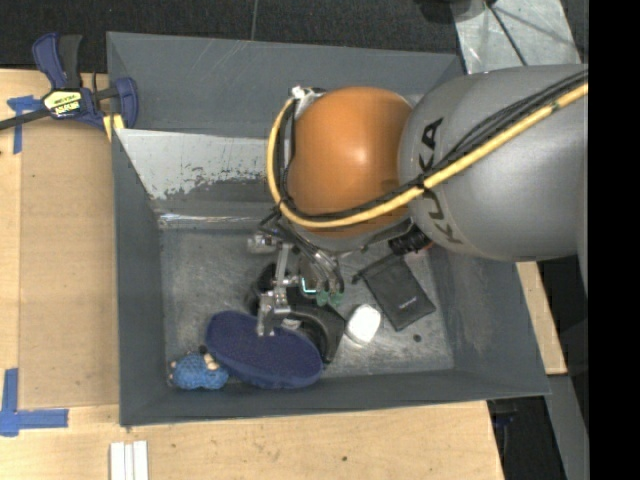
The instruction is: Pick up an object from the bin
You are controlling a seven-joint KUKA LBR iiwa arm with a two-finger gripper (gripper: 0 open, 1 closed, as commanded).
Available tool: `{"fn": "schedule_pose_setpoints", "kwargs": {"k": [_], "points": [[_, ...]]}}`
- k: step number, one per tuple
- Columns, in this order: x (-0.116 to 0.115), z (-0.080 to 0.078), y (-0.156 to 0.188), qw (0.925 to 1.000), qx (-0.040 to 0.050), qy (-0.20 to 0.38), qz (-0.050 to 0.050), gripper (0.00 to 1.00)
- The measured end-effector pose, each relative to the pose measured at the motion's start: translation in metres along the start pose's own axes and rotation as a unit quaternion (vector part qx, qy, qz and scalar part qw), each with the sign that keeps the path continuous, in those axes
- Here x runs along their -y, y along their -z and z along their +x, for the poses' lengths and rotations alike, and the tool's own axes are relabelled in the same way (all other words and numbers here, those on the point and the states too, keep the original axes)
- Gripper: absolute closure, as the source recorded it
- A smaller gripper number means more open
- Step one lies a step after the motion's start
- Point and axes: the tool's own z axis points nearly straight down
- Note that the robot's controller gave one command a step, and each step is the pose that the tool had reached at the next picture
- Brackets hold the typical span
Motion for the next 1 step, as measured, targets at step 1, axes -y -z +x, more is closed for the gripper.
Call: {"fn": "schedule_pose_setpoints", "kwargs": {"k": [1], "points": [[0.0006,0.0192,-0.1304,0.9977,0.0093,0.067,-0.003,0.0]]}}
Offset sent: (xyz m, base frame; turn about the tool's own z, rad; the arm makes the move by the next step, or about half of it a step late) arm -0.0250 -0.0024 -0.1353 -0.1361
